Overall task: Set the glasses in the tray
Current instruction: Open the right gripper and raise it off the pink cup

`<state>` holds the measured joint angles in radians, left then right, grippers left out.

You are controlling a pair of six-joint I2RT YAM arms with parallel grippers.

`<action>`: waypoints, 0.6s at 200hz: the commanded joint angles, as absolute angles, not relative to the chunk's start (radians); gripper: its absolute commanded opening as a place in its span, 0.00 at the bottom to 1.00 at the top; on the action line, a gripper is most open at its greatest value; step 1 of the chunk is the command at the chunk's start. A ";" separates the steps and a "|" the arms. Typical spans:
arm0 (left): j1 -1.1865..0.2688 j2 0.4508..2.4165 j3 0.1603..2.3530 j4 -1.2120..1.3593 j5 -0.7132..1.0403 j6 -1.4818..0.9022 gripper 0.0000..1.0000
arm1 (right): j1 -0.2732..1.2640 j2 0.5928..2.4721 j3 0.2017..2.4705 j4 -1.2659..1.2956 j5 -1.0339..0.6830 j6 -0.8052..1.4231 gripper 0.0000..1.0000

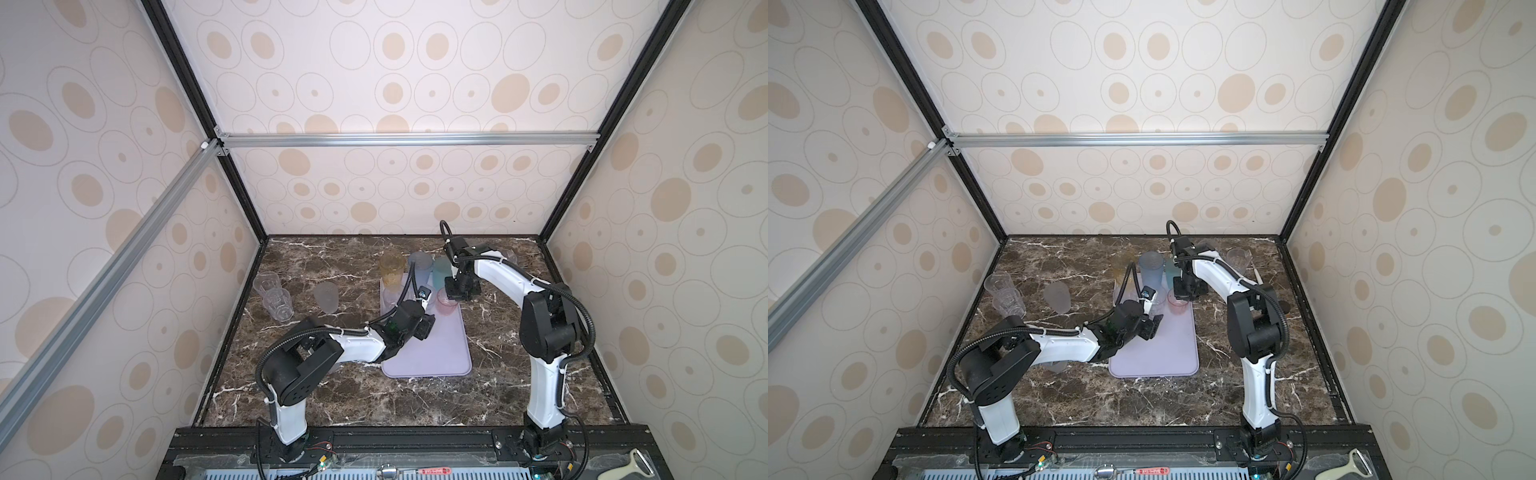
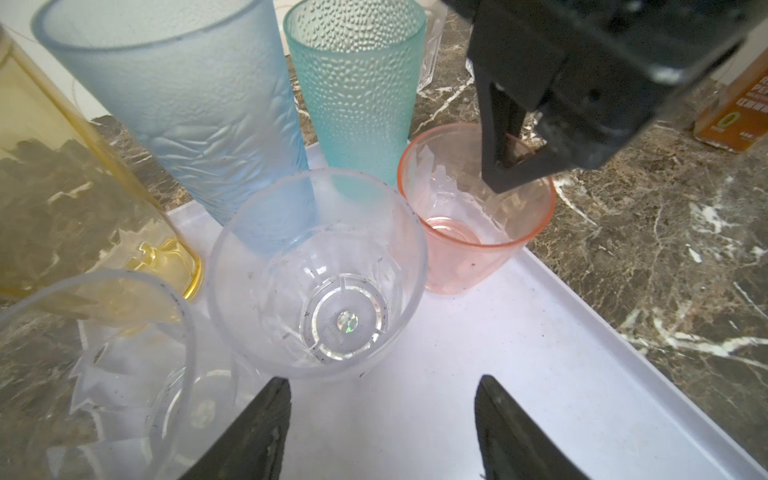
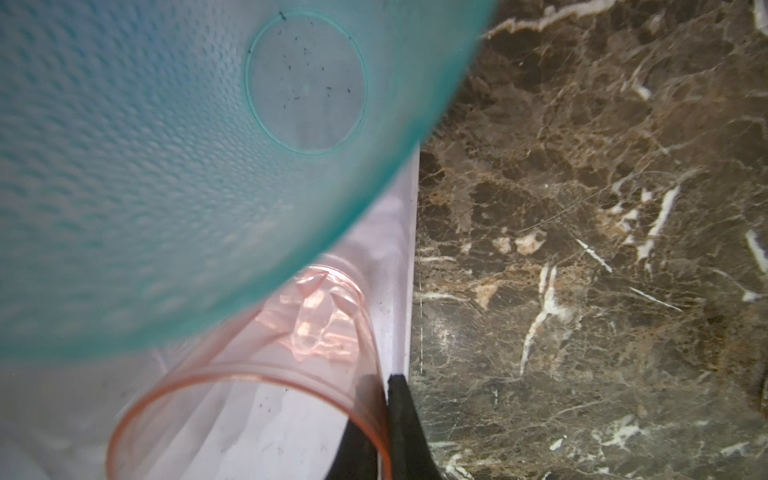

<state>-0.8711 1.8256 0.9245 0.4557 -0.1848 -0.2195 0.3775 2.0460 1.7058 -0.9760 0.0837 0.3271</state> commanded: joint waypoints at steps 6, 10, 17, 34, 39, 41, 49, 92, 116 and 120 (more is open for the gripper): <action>-0.863 1.831 0.957 0.470 -0.184 -0.196 0.70 | 0.379 2.053 1.730 -1.004 0.104 0.319 0.14; -0.862 1.831 0.957 0.472 -0.184 -0.196 0.70 | 0.378 2.050 1.726 -1.002 0.106 0.320 0.16; -0.862 1.830 0.958 0.474 -0.184 -0.196 0.70 | 0.380 2.044 1.721 -0.995 0.107 0.323 0.17; -0.862 1.835 0.963 0.468 -0.184 -0.194 0.70 | 0.379 2.039 1.715 -0.984 0.109 0.327 0.18; -0.862 1.837 0.966 0.465 -0.184 -0.193 0.70 | 0.380 2.040 1.715 -0.983 0.110 0.327 0.18; -0.862 1.837 0.966 0.465 -0.184 -0.193 0.70 | 0.379 2.040 1.715 -0.980 0.110 0.328 0.18; -0.861 1.836 0.967 0.463 -0.183 -0.195 0.70 | 0.380 2.040 1.714 -0.976 0.110 0.328 0.18; -0.862 1.838 0.969 0.461 -0.187 -0.186 0.70 | 0.380 2.060 1.723 -0.939 0.120 0.342 0.12; -0.861 1.838 0.968 0.461 -0.189 -0.183 0.70 | 0.380 2.086 1.749 -0.933 0.120 0.348 0.11; -0.861 1.837 0.969 0.460 -0.189 -0.181 0.70 | 0.379 2.090 1.754 -0.934 0.119 0.347 0.11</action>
<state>-0.8684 1.8256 0.9283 0.4553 -0.1848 -0.2085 0.3779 2.0514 1.7130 -0.9386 0.1070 0.3355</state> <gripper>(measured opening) 0.701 0.112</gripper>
